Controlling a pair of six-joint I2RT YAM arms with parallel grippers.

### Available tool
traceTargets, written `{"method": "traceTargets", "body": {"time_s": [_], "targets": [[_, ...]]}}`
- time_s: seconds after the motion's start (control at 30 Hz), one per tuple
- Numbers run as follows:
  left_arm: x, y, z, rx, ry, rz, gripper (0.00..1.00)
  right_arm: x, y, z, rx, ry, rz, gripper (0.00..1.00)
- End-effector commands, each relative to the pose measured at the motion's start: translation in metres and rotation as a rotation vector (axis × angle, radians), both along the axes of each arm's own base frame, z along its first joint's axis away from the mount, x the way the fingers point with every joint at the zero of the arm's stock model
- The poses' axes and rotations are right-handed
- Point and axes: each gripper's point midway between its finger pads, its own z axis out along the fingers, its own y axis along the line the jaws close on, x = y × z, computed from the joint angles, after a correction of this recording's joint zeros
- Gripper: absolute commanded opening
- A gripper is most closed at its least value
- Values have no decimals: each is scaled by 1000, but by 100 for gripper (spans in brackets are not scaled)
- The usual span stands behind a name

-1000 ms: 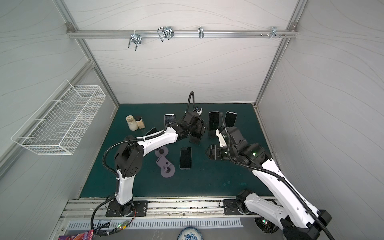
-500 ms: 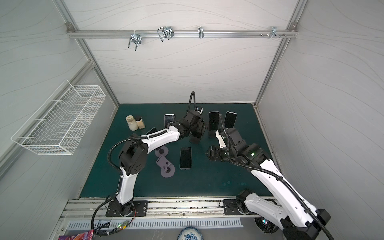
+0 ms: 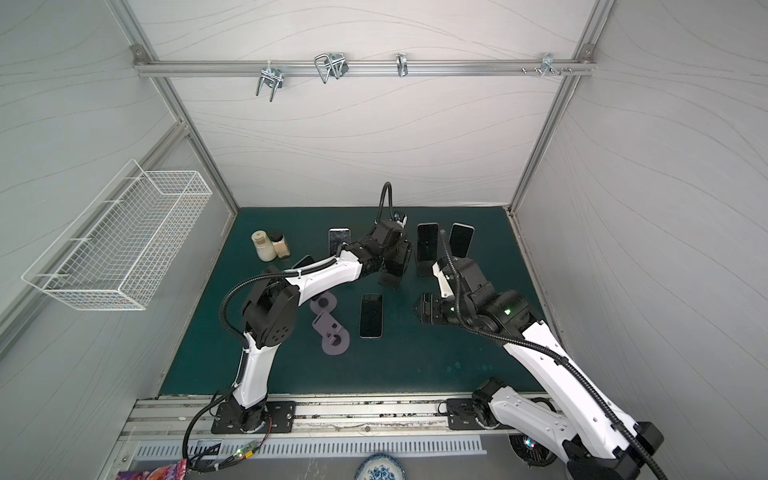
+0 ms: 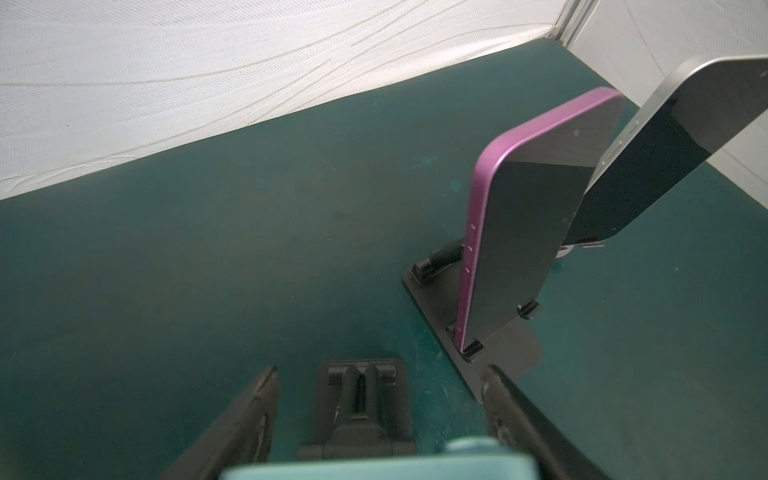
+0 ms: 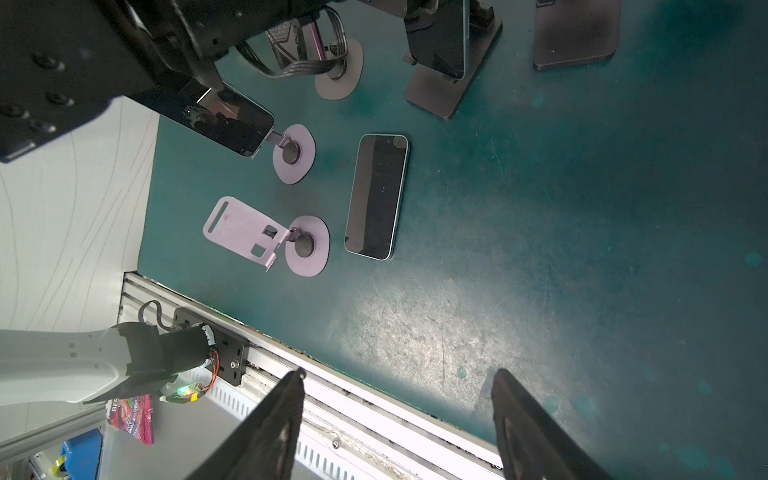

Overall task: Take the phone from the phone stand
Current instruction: 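Lift the teal phone up off the black stand with the left gripper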

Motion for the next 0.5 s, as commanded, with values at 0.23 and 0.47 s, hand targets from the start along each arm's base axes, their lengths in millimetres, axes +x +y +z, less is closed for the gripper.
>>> {"method": "traceTargets", "body": {"time_s": [0.23, 0.47], "targets": [[7, -8, 0, -8, -14, -10, 69, -3, -5, -6, -16, -7, -2, 72], [8, -8, 5, -22, -20, -5, 67, -1, -4, -5, -14, -7, -1, 72]]}}
